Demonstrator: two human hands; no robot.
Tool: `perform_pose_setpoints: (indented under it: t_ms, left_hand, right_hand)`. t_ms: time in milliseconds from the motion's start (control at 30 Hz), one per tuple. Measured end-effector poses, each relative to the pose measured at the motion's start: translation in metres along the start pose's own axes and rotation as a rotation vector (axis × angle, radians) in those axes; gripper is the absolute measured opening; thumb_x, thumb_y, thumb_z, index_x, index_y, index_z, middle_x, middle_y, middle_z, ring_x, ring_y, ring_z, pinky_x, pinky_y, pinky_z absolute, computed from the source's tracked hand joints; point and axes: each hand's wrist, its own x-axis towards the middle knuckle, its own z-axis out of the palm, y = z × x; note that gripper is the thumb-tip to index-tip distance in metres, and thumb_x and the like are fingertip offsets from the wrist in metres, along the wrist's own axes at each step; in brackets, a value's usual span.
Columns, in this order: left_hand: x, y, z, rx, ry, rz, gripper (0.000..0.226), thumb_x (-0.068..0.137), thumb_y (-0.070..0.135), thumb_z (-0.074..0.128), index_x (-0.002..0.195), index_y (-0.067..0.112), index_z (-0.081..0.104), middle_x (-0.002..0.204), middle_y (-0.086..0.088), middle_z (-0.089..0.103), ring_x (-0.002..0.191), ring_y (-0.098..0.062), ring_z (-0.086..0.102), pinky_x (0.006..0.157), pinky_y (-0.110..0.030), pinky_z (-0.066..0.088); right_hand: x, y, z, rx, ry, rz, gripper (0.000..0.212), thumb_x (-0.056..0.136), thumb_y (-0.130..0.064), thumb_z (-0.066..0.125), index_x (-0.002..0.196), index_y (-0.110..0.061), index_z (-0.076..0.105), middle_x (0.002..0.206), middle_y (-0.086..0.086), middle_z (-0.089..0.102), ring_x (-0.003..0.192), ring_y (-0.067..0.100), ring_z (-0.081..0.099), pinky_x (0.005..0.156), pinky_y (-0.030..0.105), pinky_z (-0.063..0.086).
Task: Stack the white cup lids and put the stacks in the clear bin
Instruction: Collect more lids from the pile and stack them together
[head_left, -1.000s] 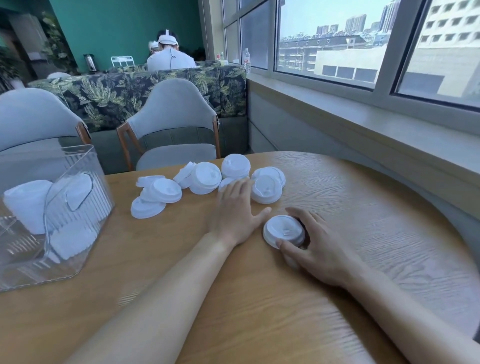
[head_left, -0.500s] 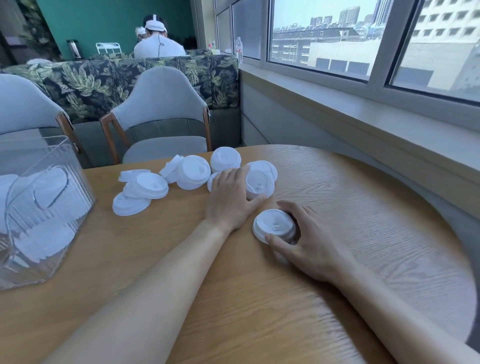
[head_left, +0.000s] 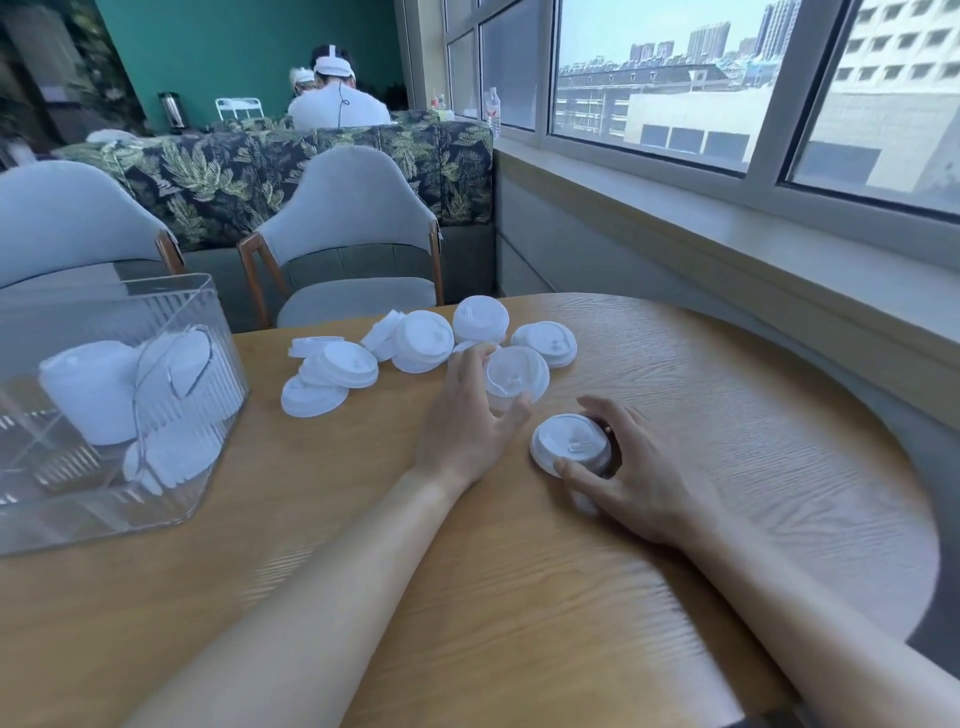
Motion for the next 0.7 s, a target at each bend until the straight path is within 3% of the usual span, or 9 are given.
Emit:
perform_pose_setpoints:
  t_ms: [167, 267, 433, 567, 700]
  left_hand:
    - [-0.033, -0.005, -0.031, -0.073, 0.008, -0.03, 0.055, 0.088, 0.04, 0.071, 0.134, 0.03, 0.043, 0.131, 0.012, 0.047, 0.113, 0.003, 0.046, 0.089, -0.017, 0.04]
    - [-0.049, -0.006, -0.047, -0.12, 0.018, -0.048, 0.053, 0.086, 0.04, 0.073, 0.13, 0.033, 0.044, 0.126, 0.013, 0.047, 0.115, 0.009, 0.045, 0.087, -0.008, 0.037]
    - [-0.075, -0.008, -0.067, -0.212, -0.001, -0.15, 0.08, 0.072, 0.067, 0.065, 0.138, 0.026, 0.046, 0.125, 0.013, 0.052, 0.116, 0.003, 0.051, 0.094, -0.016, 0.045]
    - [-0.09, -0.01, -0.075, -0.282, -0.017, -0.198, 0.07, 0.078, 0.048, 0.076, 0.139, 0.026, 0.048, 0.125, 0.013, 0.056, 0.118, 0.0, 0.054, 0.102, -0.026, 0.048]
    - [-0.101, -0.01, -0.08, -0.292, -0.034, -0.197, 0.067, 0.08, 0.041, 0.08, 0.138, 0.028, 0.049, 0.124, 0.014, 0.058, 0.118, 0.001, 0.055, 0.102, -0.029, 0.05]
  right_hand:
    - [-0.019, -0.026, 0.012, 0.04, -0.021, 0.012, 0.075, 0.074, -0.074, 0.06, 0.139, -0.045, 0.035, 0.129, -0.025, 0.05, 0.122, 0.0, 0.048, 0.102, 0.034, 0.044]
    - [-0.031, -0.044, 0.019, 0.043, -0.049, -0.012, 0.075, 0.075, -0.072, 0.06, 0.14, -0.044, 0.035, 0.131, -0.026, 0.047, 0.121, -0.004, 0.045, 0.099, 0.03, 0.044]
    - [-0.044, -0.069, 0.03, 0.046, -0.068, -0.05, 0.074, 0.08, -0.067, 0.064, 0.142, -0.04, 0.033, 0.13, -0.026, 0.047, 0.124, -0.006, 0.042, 0.097, 0.026, 0.041]
    - [-0.052, -0.084, 0.035, 0.046, -0.086, -0.09, 0.065, 0.082, -0.06, 0.068, 0.136, -0.044, 0.036, 0.119, -0.032, 0.047, 0.115, -0.012, 0.038, 0.091, 0.02, 0.037]
    - [-0.054, -0.087, 0.036, 0.051, -0.113, -0.081, 0.072, 0.076, -0.069, 0.061, 0.138, -0.044, 0.035, 0.12, -0.026, 0.056, 0.12, -0.007, 0.042, 0.089, 0.027, 0.043]
